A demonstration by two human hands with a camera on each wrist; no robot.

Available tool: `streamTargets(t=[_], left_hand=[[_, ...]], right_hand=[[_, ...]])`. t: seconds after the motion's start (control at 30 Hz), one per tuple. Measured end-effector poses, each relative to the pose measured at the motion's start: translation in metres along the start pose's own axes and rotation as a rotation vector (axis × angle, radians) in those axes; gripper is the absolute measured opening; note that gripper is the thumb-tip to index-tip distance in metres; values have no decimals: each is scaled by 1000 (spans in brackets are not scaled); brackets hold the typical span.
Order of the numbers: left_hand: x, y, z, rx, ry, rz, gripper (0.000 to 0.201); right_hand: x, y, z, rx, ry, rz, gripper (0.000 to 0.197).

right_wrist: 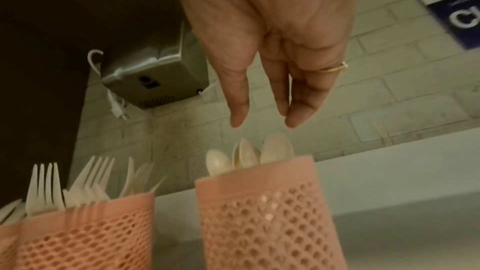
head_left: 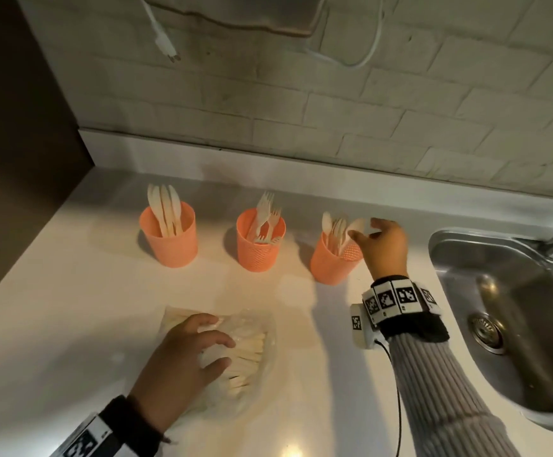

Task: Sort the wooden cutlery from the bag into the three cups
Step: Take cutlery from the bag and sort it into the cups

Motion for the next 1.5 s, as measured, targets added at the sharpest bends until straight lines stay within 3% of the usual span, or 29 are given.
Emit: streamTargets(t=[0.07,0.17,0.27,0.4,0.57,0.67,0.73,0.9,1.0,1.17,1.5], left_hand=[[2,3,4,-27,23,18,23],[2,6,11,-47,45,-33,33],[-1,5,17,-40,33,-118,38],[0,-2,21,22,15,-195,39],[1,-8,22,97,32,-261,44],[1,-4,22,104,44,-272,53],[2,-1,21,114,60,-271,53],[1,9,22,112,70,-243,55],[-3,13,22,108,31,-135,67],[-7,17,21,135,-6,-109,67],[-8,19,20,128,-14,-137,65]], right_hand=[[-14,-2,-14,-59,-97,-14,53],[-18,6,-58,-198,-129,19,34],[12,22,-119,-343,137,153,15],[70,37,-189,-538,556,176,10],[122,30,-203,-700,668,-97,23],[131,33,-202,-670,642,-186,25],[133,38,-203,-645,615,-266,38],[154,42,-193,-507,723,-640,42],[161,48,-186,-469,821,-720,32],[162,55,-180,-419,881,-677,29],[162,77,-192,-658,800,-948,36]])
Point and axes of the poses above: each hand's wrist, its own z-axis towards the middle knuckle, its own x-axis out of the palm, y = z × x, the point moved 6 cm from there along z, towards the middle knuckle, and after that the axes turned 2 degrees about -z, right-handed, at the moved point
